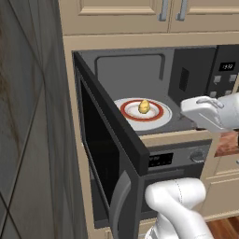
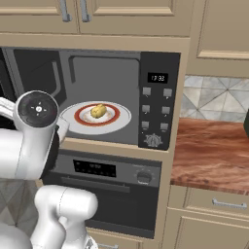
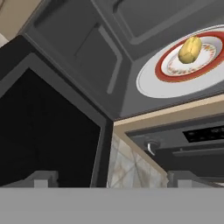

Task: Retrieve the reheated potato from the microwave, then place the potato, cheese, and condiment on the cutting board.

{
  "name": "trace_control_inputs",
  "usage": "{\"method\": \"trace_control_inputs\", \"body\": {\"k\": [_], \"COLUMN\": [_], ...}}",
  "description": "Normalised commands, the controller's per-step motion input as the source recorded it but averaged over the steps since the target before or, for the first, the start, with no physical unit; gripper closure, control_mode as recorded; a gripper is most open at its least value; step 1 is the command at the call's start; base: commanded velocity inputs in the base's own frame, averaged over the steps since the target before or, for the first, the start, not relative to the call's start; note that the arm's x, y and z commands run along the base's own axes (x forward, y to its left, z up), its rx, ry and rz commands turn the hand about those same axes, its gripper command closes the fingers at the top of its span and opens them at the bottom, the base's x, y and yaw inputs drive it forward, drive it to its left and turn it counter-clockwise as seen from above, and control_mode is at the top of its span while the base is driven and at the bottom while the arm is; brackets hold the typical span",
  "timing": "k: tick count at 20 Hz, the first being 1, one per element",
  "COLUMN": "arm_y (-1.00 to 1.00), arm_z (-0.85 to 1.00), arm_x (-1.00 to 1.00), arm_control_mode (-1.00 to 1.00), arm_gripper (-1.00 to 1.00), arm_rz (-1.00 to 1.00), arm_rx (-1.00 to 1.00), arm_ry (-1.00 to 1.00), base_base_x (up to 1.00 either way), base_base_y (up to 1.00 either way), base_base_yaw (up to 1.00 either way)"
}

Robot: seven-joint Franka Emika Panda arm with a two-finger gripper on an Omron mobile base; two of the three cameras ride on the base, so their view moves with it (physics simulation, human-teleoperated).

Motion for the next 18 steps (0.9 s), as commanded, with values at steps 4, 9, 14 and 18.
{"method": "trace_control_inputs", "body": {"k": [4, 9, 14, 18], "arm_y": [-0.11, 0.0, 0.01, -0.01], "arm_z": [-0.07, -0.15, -0.15, -0.2], "arm_x": [0.52, 0.55, 0.48, 0.4], "arm_control_mode": [-1.0, -1.0, -1.0, -1.0], "arm_gripper": [-1.0, -1.0, -1.0, -1.0], "arm_rz": [0.0, 0.0, 0.0, 0.02], "arm_rx": [-0.09, -0.17, -0.19, -0.18], "arm_ry": [0.0, 0.04, 0.04, -0.01], "base_base_x": [0.0, 0.0, 0.0, 0.0], "base_base_y": [0.0, 0.0, 0.0, 0.0], "base_base_yaw": [0.0, 0.0, 0.0, 0.0]}}
